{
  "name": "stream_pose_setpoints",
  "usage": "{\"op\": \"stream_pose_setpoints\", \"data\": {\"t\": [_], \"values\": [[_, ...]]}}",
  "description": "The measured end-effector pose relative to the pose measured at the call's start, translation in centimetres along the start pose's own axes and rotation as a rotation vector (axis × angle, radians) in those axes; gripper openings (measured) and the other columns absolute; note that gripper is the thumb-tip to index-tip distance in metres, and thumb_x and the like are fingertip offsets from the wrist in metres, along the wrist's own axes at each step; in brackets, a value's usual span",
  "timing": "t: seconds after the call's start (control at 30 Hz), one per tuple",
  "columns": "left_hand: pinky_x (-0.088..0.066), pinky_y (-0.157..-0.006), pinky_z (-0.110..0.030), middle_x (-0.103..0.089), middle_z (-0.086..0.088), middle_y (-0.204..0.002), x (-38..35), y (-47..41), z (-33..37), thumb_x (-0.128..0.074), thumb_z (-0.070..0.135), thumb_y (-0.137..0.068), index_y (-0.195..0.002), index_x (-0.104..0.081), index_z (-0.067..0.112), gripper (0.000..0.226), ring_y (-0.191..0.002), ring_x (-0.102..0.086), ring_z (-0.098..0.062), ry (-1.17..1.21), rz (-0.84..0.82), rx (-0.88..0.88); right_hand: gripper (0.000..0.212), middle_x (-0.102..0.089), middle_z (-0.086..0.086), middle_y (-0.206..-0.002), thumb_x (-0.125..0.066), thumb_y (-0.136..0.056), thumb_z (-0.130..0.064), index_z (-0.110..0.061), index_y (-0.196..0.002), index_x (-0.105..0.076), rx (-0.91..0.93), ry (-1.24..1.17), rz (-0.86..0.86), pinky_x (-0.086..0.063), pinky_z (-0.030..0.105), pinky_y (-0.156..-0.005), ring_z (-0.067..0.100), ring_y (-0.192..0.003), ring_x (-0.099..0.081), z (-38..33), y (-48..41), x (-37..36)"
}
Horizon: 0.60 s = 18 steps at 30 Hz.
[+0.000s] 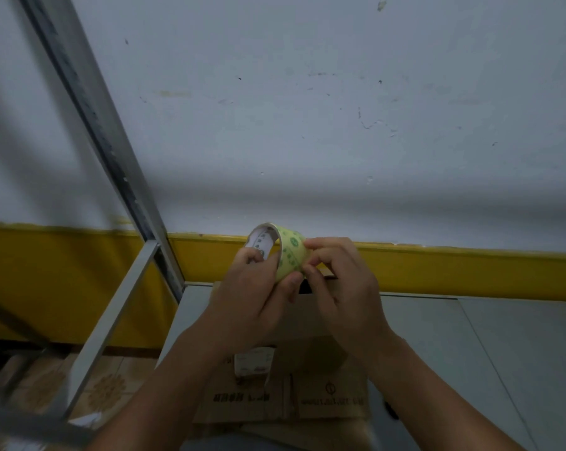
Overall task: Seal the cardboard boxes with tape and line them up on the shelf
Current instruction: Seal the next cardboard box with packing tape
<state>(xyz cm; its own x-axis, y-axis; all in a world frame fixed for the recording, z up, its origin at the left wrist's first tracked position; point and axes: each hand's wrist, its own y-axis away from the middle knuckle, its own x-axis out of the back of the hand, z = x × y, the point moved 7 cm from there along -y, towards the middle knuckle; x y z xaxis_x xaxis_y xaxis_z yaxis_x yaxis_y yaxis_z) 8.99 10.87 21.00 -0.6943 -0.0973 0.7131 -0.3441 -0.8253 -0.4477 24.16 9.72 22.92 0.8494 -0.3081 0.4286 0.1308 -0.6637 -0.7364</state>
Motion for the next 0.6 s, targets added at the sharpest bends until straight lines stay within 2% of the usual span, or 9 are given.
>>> {"op": "stream_pose_setpoints", "data": {"t": [0.1,0.17,0.3,0.43,0.6], "values": [[-0.047,-0.080,-0.040,-0.068,0.008,-0.085,0.0,-0.5,-0.7,-0.035,0.055,-0.105,-0.092,-0.068,0.026,0.046,-0.096,-0.048,-0.019,0.014,-0.049,0.086,0.022,-0.068,0.008,-0.118,-0.065,-0.100,-0.010,0.002,-0.118,-0.069,-0.033,-0.046,0.013,-0.056,0.032,-0.092,0.018,-0.113,-0.066,0.6,-0.3,0.0],[-0.046,-0.081,-0.042,-0.067,0.010,-0.085,0.0,-0.5,-1.0,-0.032,0.057,-0.106,-0.093,-0.066,0.028,0.046,-0.094,-0.049,-0.018,-0.004,-0.064,0.093,0.027,-0.069,0.010,-0.118,-0.069,-0.097,-0.005,0.002,-0.122,-0.071,0.025,-0.005,-0.012,-0.056,0.030,-0.094,0.019,-0.112,-0.067,0.5,-0.7,0.0],[-0.042,-0.083,-0.038,-0.068,0.011,-0.083,0.1,-0.2,-1.2,-0.031,0.057,-0.105,-0.095,-0.066,0.026,0.047,-0.090,-0.046,-0.014,-0.039,-0.071,0.079,0.023,-0.072,0.009,-0.118,-0.074,-0.093,-0.003,-0.001,-0.115,-0.076,0.055,0.035,-0.044,-0.056,0.028,-0.096,0.017,-0.112,-0.069,0.4,-0.7,0.1],[-0.033,-0.080,-0.029,-0.068,0.012,-0.080,0.4,0.0,-0.9,-0.034,0.052,-0.106,-0.093,-0.066,0.026,0.043,-0.084,-0.041,-0.010,-0.060,-0.069,0.033,0.010,-0.074,0.003,-0.106,-0.077,-0.091,-0.008,-0.005,-0.100,-0.078,0.024,-0.019,-0.084,-0.055,0.026,-0.090,0.010,-0.104,-0.069,0.6,-1.9,0.3],[-0.028,-0.076,-0.017,-0.065,0.011,-0.076,1.2,-0.1,-0.5,-0.039,0.049,-0.106,-0.090,-0.067,0.025,0.040,-0.082,-0.040,-0.010,-0.094,-0.077,-0.045,0.005,-0.068,-0.001,-0.100,-0.076,-0.091,-0.011,-0.009,-0.095,-0.074,-0.045,-0.077,-0.217,-0.056,0.035,-0.082,0.012,-0.099,-0.067,0.8,-3.1,0.1]]}}
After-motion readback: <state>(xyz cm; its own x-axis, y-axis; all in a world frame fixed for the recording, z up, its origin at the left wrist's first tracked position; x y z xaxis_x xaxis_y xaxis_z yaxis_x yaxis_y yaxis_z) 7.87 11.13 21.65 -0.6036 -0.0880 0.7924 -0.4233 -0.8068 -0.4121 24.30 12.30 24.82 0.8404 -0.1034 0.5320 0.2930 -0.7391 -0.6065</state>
